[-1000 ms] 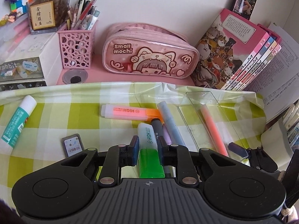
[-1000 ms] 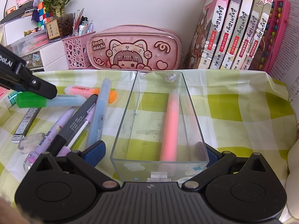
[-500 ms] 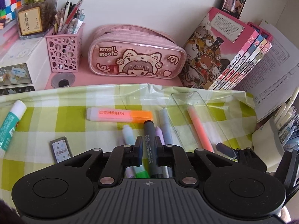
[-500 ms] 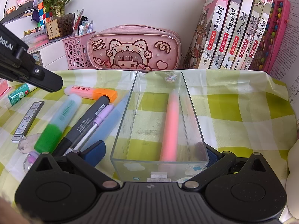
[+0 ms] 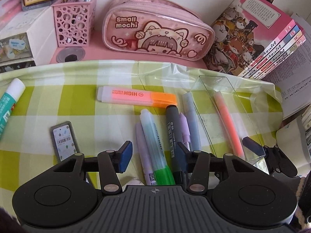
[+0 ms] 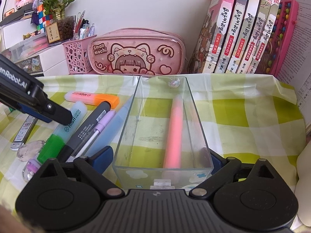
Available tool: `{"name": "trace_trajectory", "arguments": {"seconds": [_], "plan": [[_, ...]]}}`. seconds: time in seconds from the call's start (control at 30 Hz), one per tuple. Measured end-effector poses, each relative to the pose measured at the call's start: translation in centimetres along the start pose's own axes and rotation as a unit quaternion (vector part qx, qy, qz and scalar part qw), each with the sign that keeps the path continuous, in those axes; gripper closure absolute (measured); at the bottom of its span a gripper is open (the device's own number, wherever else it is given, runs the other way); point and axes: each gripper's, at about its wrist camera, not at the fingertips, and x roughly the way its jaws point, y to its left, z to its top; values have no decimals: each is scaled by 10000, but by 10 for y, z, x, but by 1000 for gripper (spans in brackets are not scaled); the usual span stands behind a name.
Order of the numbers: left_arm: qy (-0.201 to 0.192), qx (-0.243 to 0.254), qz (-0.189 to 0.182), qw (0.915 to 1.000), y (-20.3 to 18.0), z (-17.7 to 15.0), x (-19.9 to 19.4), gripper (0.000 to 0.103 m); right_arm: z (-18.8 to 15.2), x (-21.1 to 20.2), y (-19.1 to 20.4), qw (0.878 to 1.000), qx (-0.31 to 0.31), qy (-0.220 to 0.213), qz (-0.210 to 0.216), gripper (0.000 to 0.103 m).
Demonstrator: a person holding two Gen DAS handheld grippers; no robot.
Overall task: Organize stationery
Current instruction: 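Reach the left gripper to the lavender pen and close on it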
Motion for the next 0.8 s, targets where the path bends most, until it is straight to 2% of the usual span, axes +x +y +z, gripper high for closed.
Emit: {"name": "trace_trajectory", "arguments": {"seconds": [0.07,0.27,0.4,0.47,0.57,0.7,0.8], "plan": [[45,-29,9,10000,1,-1,4,59,0,-1,0,10000,27,-25,-33,15],[107,-31,83,9999,3,-3,8,63,0,-1,0,10000,35,-32,-36,15],[-17,0,117,9999,6,-2,-2,66,-1,-1,0,10000,34,-32,-36,15],[-89,-34,91,9999,10,-2,-9,72,-1,-1,-1,10000,34,-31,-30,15],[-175,-14,159,9997,15,-1,-17,73,-1,0,-1,10000,34,-32,-28,14],[44,98,197,9997,16,-3,-10,76,-1,0,-1,10000,33,-28,-25,14],[177,167,82,9997,11,-7,-1,76,0,0,-1,10000,34,-29,-24,14]]}}
